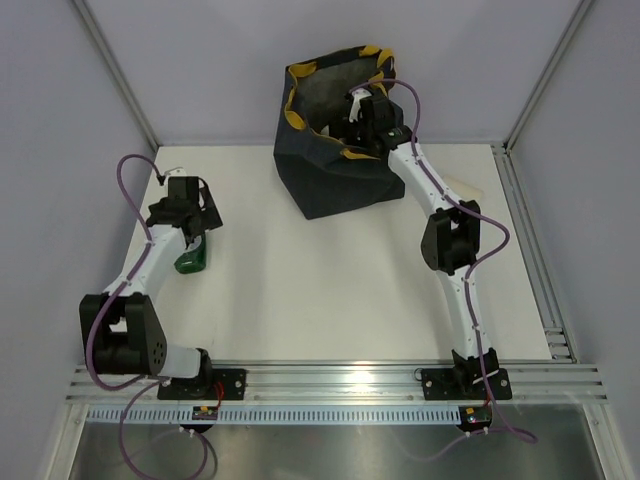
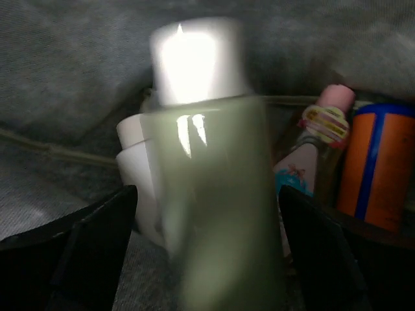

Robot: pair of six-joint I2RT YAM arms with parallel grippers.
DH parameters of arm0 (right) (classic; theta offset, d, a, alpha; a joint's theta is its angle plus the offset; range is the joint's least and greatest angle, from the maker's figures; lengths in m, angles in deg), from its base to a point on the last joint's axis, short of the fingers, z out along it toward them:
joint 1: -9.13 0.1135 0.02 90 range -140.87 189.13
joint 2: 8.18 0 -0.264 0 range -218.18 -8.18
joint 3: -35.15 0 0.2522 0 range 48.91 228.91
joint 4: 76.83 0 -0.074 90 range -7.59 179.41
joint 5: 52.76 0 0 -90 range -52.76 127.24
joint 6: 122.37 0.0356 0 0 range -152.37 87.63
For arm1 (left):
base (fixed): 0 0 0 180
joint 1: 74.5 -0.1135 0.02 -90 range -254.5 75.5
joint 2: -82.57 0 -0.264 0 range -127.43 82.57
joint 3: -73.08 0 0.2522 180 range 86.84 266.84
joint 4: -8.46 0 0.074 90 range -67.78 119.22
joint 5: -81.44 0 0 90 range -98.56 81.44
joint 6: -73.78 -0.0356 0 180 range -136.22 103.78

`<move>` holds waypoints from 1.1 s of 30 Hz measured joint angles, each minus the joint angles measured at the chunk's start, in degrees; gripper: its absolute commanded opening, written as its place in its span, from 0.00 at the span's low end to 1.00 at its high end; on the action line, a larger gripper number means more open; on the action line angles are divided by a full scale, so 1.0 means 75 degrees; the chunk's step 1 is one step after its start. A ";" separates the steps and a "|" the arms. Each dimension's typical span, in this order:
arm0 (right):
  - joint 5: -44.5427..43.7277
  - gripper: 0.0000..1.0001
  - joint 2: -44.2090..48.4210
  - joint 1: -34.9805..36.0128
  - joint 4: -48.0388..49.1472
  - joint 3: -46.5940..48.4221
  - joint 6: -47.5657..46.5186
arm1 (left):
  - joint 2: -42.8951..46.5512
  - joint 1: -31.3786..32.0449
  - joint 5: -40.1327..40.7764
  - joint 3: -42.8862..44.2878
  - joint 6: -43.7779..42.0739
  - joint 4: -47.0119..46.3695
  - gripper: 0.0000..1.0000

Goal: Place the personal care products into the canvas bag

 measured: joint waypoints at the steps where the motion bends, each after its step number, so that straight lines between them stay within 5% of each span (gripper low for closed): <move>1: 0.0236 1.00 0.0038 -0.0055 -0.0003 -0.0003 -0.0067 | -0.0303 -0.0067 0.0061 0.0149 -0.0009 -0.0012 0.99; 12: 0.2739 1.00 0.3392 -0.0574 0.0609 -0.1775 -0.1597 | -0.3188 -0.0635 0.0224 0.1979 -0.0478 0.0495 0.99; 19: 0.3675 1.00 0.6006 -0.0589 0.1472 -0.3290 -0.1647 | -0.4511 -0.1008 -0.0152 0.3194 -0.0769 0.1078 0.99; 26: 0.4599 1.00 0.7128 -0.0612 0.1524 -0.4864 -0.1524 | -0.5184 -0.1189 -0.0799 0.3640 -0.1090 0.1556 0.98; 33: 0.5234 0.99 0.7472 -0.0618 0.1122 -0.6085 -0.1562 | -0.5225 -0.1271 -0.1498 0.3774 -0.1163 0.1818 0.60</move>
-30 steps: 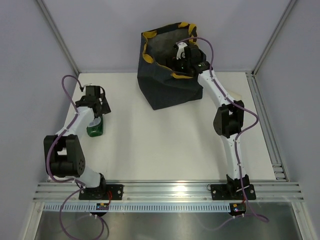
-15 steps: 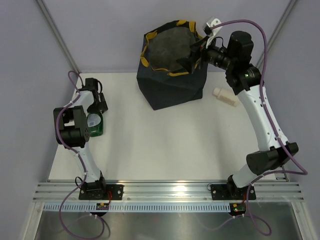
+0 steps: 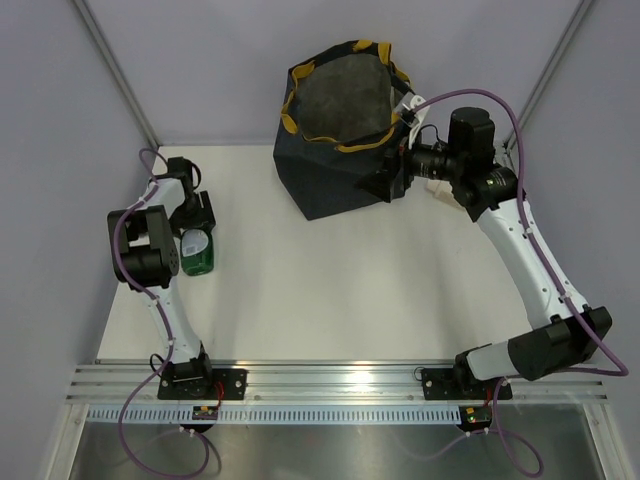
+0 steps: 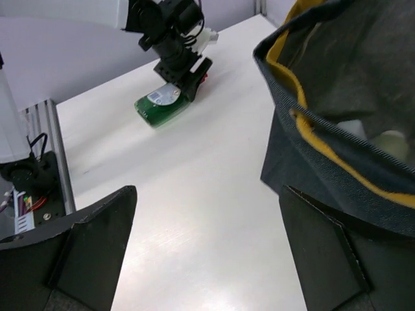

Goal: Place the personal care products into the canvas bag

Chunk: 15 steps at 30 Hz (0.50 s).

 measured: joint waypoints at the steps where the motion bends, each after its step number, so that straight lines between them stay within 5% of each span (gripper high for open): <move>1: 0.0067 0.99 0.0064 0.0000 -0.0052 -0.0117 -0.0012 | 0.0009 -0.0006 -0.0090 0.0003 -0.0032 0.0035 0.48; 4: 0.0402 1.00 0.0277 0.0000 -0.0289 -0.0321 -0.0143 | 0.0064 -0.0029 -0.0589 -0.0044 -0.0052 0.0105 0.24; 8: 0.1096 0.97 0.0525 0.0017 -0.0711 -0.0393 -0.0565 | 0.0344 -0.0044 -0.1874 -0.0484 0.0047 -0.0015 0.07; 15: 0.0871 0.94 0.0501 0.1134 -0.1373 -0.1023 -0.0918 | 0.1099 0.0000 -0.4535 -0.1845 0.0845 -0.1000 0.05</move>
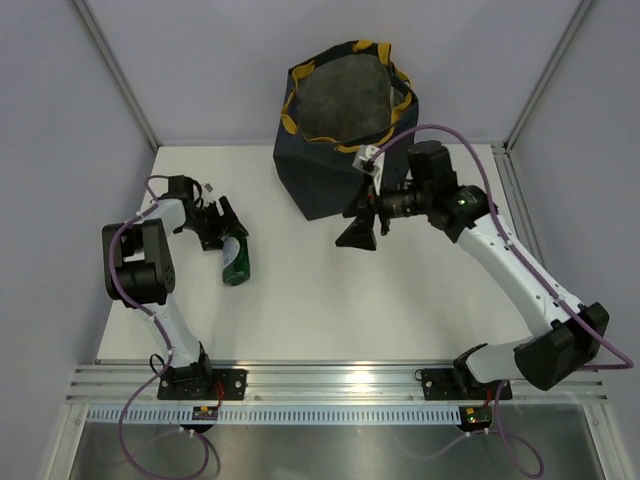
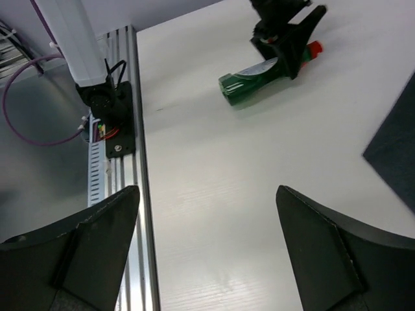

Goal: Place the personal care products into the canvas bag

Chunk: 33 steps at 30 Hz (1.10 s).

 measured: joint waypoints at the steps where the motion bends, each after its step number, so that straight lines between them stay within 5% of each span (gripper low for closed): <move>1: -0.0131 0.95 -0.0082 0.0224 0.0032 -0.0137 0.0105 | 0.0114 0.0026 -0.0373 -0.0259 0.0184 -0.0259 0.05; 8: -0.1786 1.00 -0.1635 0.1172 0.0994 -0.1043 0.1964 | 0.0577 0.0341 -0.2410 -0.1929 0.1722 -0.2197 0.04; 15: -0.3258 0.99 -0.3570 0.1833 0.1699 -0.0629 0.3468 | 0.0662 0.0641 -0.3051 -0.2716 0.2908 -0.3570 0.03; 28: -0.4590 0.96 -0.5741 0.3045 0.1880 0.1641 0.3672 | 0.0664 0.0801 -0.3509 -0.3450 0.4065 -0.5062 0.01; 33: -0.5062 0.84 -0.6254 0.3136 0.1821 0.1778 0.3599 | 0.0679 0.0857 -0.3620 -0.3675 0.4631 -0.5645 0.02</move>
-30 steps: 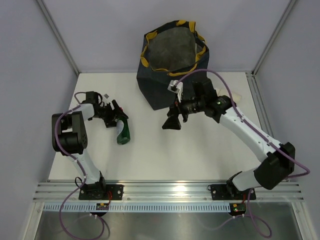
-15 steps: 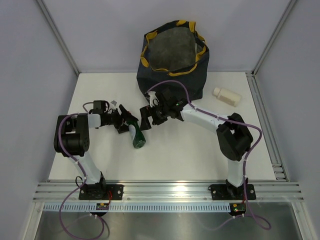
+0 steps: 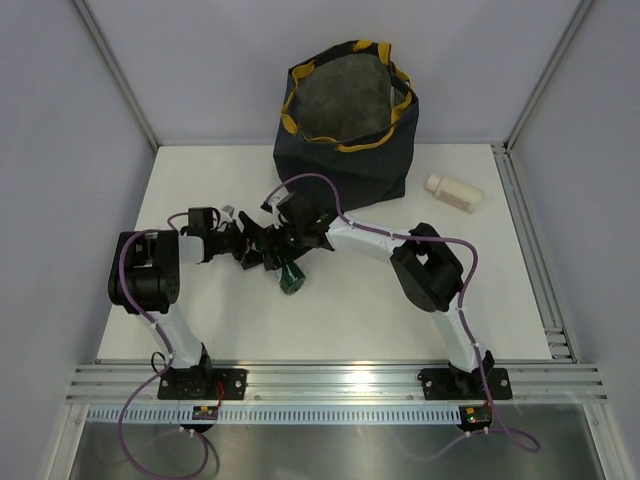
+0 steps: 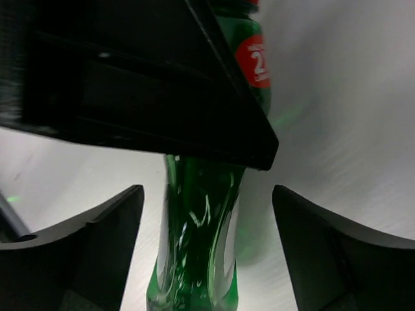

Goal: Place the personal care products into the canvas bag

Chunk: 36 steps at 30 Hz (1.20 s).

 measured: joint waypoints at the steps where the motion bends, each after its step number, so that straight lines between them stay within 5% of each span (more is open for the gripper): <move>1: -0.0122 0.81 -0.0064 0.0003 0.0000 0.0000 -0.0038 | 0.0017 0.0012 -0.0012 -0.0035 0.0105 -0.0122 0.02; 5: -0.0323 0.52 -0.0154 0.0003 0.0009 0.0000 -0.0216 | 0.0143 0.0052 -0.0064 -0.0131 0.0533 -0.0586 0.12; 6: -0.0393 0.33 -0.0154 0.0000 0.0012 0.0000 -0.0271 | 0.0178 0.0058 -0.0070 -0.0152 0.0586 -0.0673 0.18; 7: -0.0341 0.25 -0.0154 -0.0015 0.0058 0.0000 -0.0356 | 0.0216 0.0058 -0.0044 -0.0184 0.0638 -0.0769 0.38; 11: -0.0248 0.00 -0.0114 -0.0003 0.0239 -0.0119 -0.0586 | 0.0294 0.0041 0.0044 -0.0256 0.0807 -0.0868 0.69; 17: -0.0052 0.00 0.0245 -0.0009 0.0271 -0.0437 -0.1084 | 0.0717 0.0052 0.0079 -0.0178 0.0641 -0.0245 0.98; 28: 0.1387 0.00 0.1107 -0.0356 -0.0903 -0.0673 -0.2940 | 0.2766 0.0096 0.1591 0.1582 -0.1827 0.3322 0.99; 36: 0.2063 0.00 0.2436 -0.0463 -0.2824 -0.0315 -0.4517 | 0.4357 0.0093 0.3643 0.1682 -0.3139 0.4392 0.99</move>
